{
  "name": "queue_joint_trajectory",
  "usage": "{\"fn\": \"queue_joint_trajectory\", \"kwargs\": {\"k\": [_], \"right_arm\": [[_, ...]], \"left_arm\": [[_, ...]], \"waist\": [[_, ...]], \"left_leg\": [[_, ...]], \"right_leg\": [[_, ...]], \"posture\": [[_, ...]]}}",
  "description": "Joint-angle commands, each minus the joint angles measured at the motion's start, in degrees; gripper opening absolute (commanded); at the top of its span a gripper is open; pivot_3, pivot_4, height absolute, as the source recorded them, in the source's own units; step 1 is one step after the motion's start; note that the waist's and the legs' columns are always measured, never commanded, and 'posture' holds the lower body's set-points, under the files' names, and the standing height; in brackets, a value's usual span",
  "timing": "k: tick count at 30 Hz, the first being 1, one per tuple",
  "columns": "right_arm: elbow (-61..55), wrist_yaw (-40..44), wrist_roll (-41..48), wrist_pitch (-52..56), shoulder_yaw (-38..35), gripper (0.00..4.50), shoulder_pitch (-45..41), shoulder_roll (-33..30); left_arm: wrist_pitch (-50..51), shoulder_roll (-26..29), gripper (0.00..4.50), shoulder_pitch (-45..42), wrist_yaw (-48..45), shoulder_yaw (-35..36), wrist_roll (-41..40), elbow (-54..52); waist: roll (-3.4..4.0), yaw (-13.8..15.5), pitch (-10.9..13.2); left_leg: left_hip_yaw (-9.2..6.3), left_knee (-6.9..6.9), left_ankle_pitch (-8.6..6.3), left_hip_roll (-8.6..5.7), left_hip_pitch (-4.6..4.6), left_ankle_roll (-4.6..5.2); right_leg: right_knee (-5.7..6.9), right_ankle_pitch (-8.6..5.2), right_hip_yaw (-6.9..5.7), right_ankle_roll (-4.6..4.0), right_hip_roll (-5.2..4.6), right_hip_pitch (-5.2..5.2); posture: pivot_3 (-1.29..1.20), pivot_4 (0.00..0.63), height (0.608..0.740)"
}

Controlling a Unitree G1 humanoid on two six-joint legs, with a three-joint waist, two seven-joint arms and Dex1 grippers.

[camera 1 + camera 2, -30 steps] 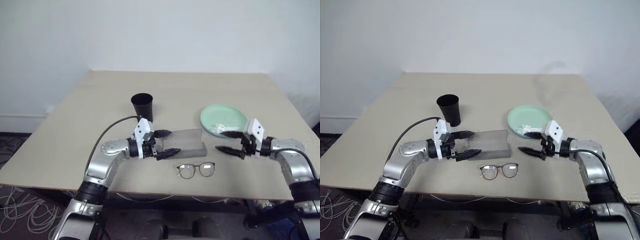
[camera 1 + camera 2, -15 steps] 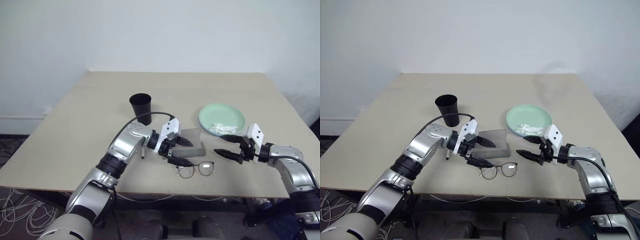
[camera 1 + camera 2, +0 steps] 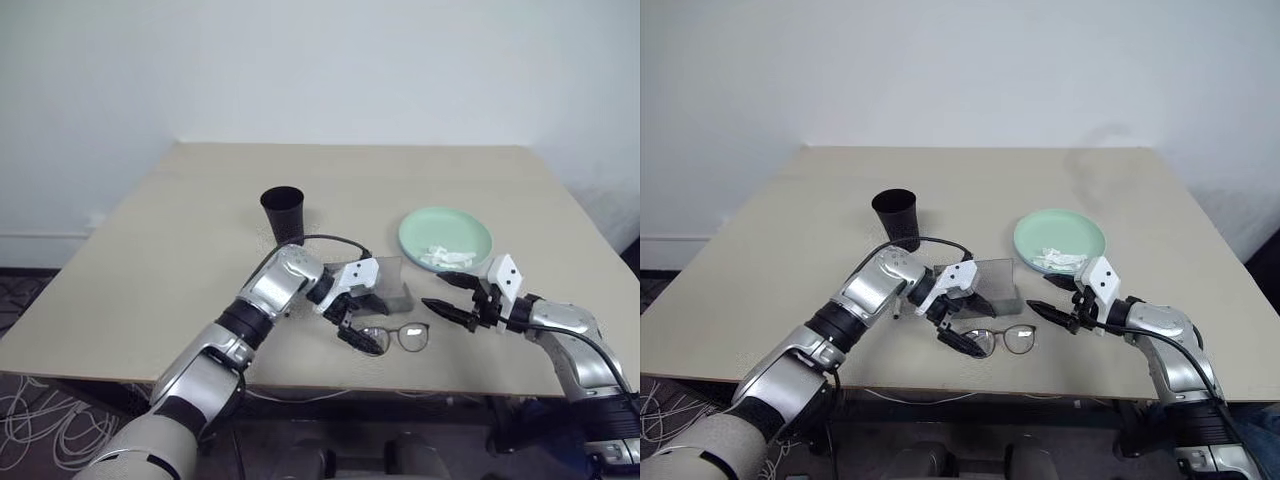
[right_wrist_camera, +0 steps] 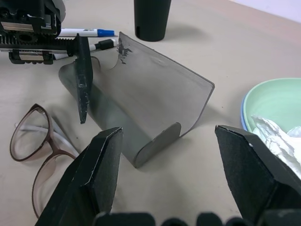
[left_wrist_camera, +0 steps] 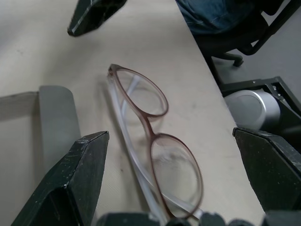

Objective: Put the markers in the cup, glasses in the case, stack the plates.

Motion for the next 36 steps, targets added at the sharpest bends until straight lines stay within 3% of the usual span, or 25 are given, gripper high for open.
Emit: {"fn": "queue_joint_trajectory", "kwargs": {"k": [1, 5, 16, 19, 22, 31, 36], "right_arm": [[-2.7, -1.2, -0.3, -0.9, -0.7, 3.42, -0.5, 0.2], [-3.0, -1.8, -0.2, -0.9, -0.8, 3.42, -0.4, 0.2], [-1.9, -3.0, -1.1, -1.9, -0.9, 3.42, 0.1, 0.3], [-1.6, -3.2, -1.5, -2.2, -0.9, 3.42, 0.4, 0.2], [-1.6, -3.3, -1.6, -2.4, -0.8, 3.42, 0.6, 0.2], [-0.5, -3.2, -2.3, -3.1, -0.9, 3.42, 0.2, 0.4], [0.3, -3.2, -2.5, -3.6, -0.8, 3.42, -0.1, 0.4]], "left_arm": [[-0.6, -1.4, 4.12, -2.1, -0.9, 0.4, 0.6, 1.2], [-2.0, -2.4, 2.92, -2.5, -0.2, -0.7, 3.1, 3.4], [-4.4, -5.7, 2.92, -2.0, 1.2, -0.4, 6.1, 7.0], [-4.3, -6.3, 2.31, -1.7, 1.6, -0.2, 6.4, 7.1], [-4.2, -6.5, 1.33, -1.5, 2.0, -0.2, 6.6, 7.1], [-5.6, -6.4, 1.33, -2.1, 2.6, -0.1, 7.3, 7.7], [-5.5, -6.1, 0.16, -3.2, 1.9, 1.5, 6.1, 7.9]], "waist": [[0.0, 0.0, 0.0], [-0.01, -0.1, 0.0], [-0.02, 0.0, 0.0], [-0.02, 0.0, 0.0], [-0.02, 0.0, 0.0], [-0.03, 0.0, 0.0], [-0.02, 0.0, 0.0]], "left_leg": [[0.0, 0.0, -0.01, 0.0, 0.0, 0.01], [0.05, 0.0, -0.02, 0.01, 0.0, 0.03], [0.08, 0.02, -0.04, 0.01, 0.0, 0.07], [0.08, 0.03, -0.04, 0.01, -0.01, 0.07], [0.09, 0.03, -0.04, 0.01, 0.0, 0.07], [0.1, 0.06, -0.03, 0.01, 0.0, 0.08], [0.1, 0.07, -0.03, 0.01, 0.0, 0.09]], "right_leg": [[0.0, 0.0, 0.0, 0.01, 0.0, 0.0], [0.01, 0.0, 0.04, 0.02, 0.01, -0.02], [-0.01, 0.01, 0.06, 0.06, 0.0, -0.02], [-0.01, 0.01, 0.06, 0.07, -0.01, -0.01], [-0.01, 0.01, 0.06, 0.07, 0.0, 0.0], [0.01, 0.02, 0.07, 0.09, 0.0, 0.0], [0.01, 0.02, 0.08, 0.09, 0.0, 0.01]], "posture": [[0.0, 0.0, 0.74], [0.0, 0.0, 0.74], [0.0, 0.0, 0.74], [0.0, 0.0, 0.74], [0.0, 0.0, 0.74], [0.0, 0.0, 0.74], [0.0, 0.0, 0.74]]}}
